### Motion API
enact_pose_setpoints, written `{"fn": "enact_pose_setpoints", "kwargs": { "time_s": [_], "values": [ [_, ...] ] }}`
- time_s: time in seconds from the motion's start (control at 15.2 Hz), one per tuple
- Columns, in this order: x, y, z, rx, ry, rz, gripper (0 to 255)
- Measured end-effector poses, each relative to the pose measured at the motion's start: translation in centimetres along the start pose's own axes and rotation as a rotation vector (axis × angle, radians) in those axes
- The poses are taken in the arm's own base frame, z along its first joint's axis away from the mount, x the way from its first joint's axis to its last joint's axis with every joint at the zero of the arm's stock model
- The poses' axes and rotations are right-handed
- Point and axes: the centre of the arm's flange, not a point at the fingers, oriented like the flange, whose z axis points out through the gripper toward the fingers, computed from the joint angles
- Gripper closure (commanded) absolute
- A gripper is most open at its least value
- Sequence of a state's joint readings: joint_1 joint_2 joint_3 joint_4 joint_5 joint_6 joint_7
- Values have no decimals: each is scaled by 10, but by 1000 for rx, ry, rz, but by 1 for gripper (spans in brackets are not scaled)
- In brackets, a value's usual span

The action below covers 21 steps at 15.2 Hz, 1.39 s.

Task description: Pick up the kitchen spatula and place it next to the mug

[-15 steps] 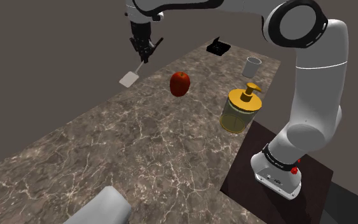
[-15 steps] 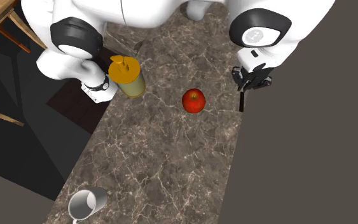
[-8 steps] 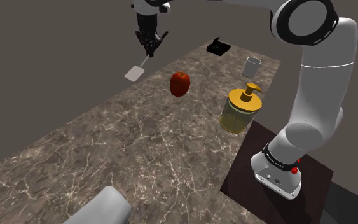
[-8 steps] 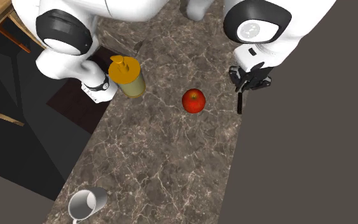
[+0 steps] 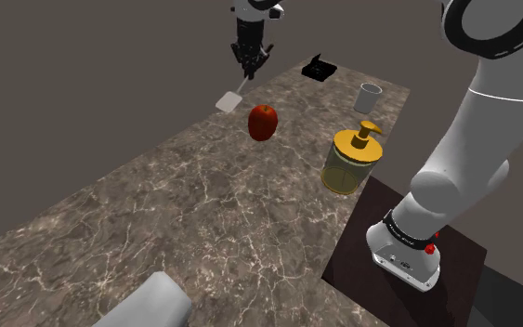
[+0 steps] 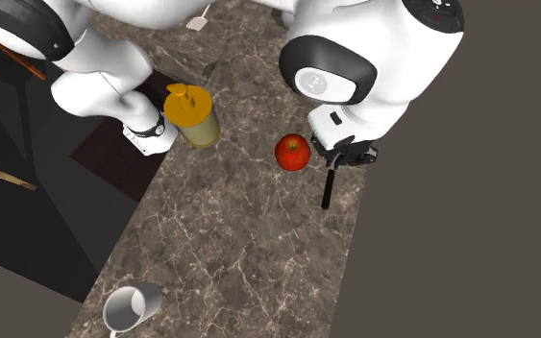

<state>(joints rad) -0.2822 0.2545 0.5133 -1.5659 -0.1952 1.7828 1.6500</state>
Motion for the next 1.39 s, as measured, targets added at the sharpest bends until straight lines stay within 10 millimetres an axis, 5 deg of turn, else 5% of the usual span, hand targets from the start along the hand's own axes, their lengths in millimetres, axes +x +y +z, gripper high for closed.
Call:
{"fn": "enact_pose_setpoints", "kwargs": {
  "time_s": [1.39],
  "values": [
    [248, 125, 13, 0, 0, 1, 255]
  ]
}}
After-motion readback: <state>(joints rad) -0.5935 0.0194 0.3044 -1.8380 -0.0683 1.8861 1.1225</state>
